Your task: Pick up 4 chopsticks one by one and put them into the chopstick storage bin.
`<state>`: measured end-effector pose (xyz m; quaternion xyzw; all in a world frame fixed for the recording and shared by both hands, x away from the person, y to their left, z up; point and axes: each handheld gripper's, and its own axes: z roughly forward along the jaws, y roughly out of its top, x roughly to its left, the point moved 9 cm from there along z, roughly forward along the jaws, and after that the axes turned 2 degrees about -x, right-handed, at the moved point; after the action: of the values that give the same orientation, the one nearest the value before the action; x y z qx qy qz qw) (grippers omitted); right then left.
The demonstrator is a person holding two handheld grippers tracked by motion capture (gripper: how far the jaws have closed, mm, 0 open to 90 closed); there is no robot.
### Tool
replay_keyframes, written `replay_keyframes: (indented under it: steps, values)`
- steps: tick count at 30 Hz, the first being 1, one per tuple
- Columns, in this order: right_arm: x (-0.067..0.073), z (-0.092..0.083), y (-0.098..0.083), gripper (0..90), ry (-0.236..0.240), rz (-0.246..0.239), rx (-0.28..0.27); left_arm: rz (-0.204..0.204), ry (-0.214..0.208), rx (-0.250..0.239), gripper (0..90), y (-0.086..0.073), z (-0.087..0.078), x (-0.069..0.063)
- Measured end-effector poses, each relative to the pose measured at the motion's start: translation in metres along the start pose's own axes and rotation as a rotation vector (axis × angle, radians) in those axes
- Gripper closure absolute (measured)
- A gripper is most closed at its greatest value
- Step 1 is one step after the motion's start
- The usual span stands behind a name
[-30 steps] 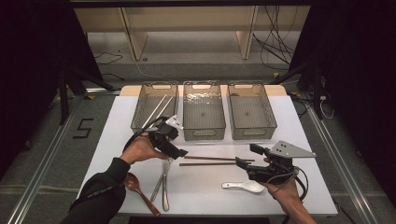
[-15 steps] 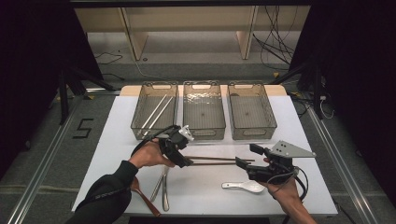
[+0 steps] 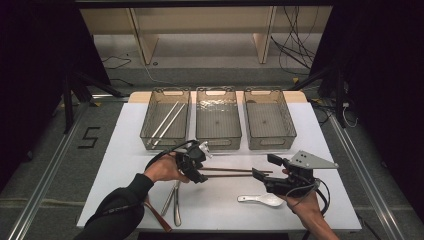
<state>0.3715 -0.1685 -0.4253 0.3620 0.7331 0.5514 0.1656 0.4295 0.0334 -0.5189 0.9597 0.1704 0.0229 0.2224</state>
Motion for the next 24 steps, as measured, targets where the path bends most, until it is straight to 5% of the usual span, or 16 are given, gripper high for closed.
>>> replay_keyframes:
  steps: [24]
  values:
    - [0.0,0.0,0.0,26.6,0.0,-0.004,0.001,0.034,-0.017,0.089,71.3,-0.008,0.023,0.002]
